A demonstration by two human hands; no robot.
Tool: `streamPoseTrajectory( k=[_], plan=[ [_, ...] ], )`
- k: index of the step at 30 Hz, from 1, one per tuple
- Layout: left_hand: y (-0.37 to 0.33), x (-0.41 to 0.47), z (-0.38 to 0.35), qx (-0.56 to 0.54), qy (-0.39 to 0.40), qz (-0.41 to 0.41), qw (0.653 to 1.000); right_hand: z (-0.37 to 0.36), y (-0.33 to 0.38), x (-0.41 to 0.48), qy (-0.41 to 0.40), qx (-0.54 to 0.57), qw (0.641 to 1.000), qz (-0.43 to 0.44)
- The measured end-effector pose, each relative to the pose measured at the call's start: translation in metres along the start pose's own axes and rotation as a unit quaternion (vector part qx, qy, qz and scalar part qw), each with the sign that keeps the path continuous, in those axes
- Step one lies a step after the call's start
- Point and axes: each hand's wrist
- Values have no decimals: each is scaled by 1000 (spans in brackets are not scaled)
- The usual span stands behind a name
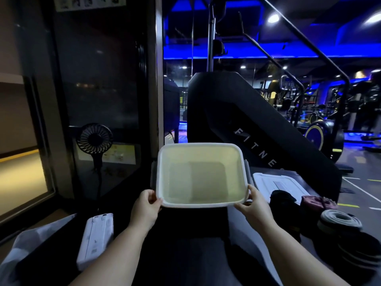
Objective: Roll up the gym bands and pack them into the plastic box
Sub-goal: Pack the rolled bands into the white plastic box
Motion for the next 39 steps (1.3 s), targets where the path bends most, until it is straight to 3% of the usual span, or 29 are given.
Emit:
streamPoseTrajectory(
  k=[7,16,29,35,39],
  plan=[
    [16,-12,-14,116,20,12,993,-19,-23,6,-20,-18,999,-39],
    [15,-15,-33,163,29,49,985,-26,-43,13,-18,-96,992,-83],
    [22,-8,-41,243,14,84,966,-27,-39,13,-17,-113,989,-95],
    [16,-17,-47,171,-14,91,981,-22,-30,5,-7,-116,988,-105],
    [5,-28,-59,137,9,76,988,-16,-23,-2,16,-144,982,-117]
  ],
)
Point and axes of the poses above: each hand's wrist, its own x-axis towards the middle knuckle, its own z-axis out of the back of the hand, y = z × x, and after that the axes turned 15 degrees about y, right-handed
